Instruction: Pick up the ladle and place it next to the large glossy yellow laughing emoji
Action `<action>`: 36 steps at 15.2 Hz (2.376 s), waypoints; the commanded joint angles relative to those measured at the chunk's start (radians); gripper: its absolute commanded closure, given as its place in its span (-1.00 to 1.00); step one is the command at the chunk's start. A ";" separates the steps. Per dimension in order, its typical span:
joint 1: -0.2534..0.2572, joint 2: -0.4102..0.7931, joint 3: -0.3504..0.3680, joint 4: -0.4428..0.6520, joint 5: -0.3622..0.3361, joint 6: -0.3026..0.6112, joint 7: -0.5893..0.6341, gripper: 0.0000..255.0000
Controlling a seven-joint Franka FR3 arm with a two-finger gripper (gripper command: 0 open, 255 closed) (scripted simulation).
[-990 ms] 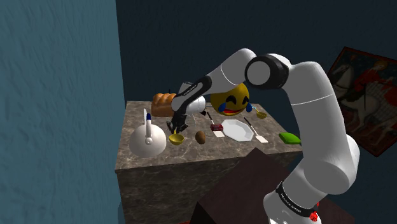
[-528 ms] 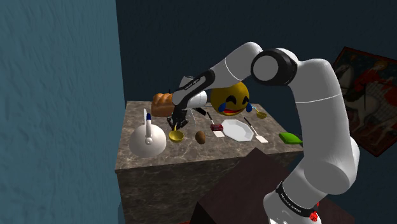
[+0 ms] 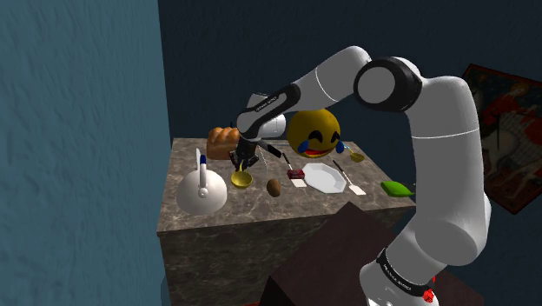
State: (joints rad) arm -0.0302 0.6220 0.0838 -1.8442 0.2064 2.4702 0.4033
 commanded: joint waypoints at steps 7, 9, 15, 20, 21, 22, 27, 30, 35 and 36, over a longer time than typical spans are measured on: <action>0.000 -0.078 -0.003 -0.005 -0.006 -0.072 0.015 1.00; 0.000 -0.097 -0.004 -0.005 -0.008 -0.091 0.019 1.00; 0.000 -0.150 -0.006 0.002 -0.013 -0.150 0.031 1.00; 0.000 -0.190 -0.008 0.013 -0.017 -0.201 0.041 1.00; 0.000 -0.197 -0.008 0.016 -0.018 -0.212 0.043 1.00; 0.000 -0.205 -0.008 0.020 -0.018 -0.222 0.045 1.00; -0.001 -0.240 -0.009 0.039 -0.023 -0.276 0.054 1.00; -0.001 -0.258 -0.010 0.054 -0.025 -0.309 0.060 1.00; -0.002 -0.287 -0.011 0.082 -0.029 -0.365 0.070 1.00; -0.002 -0.292 -0.011 0.089 -0.029 -0.377 0.072 1.00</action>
State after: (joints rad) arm -0.0316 0.3330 0.0733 -1.7655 0.1780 2.1069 0.4743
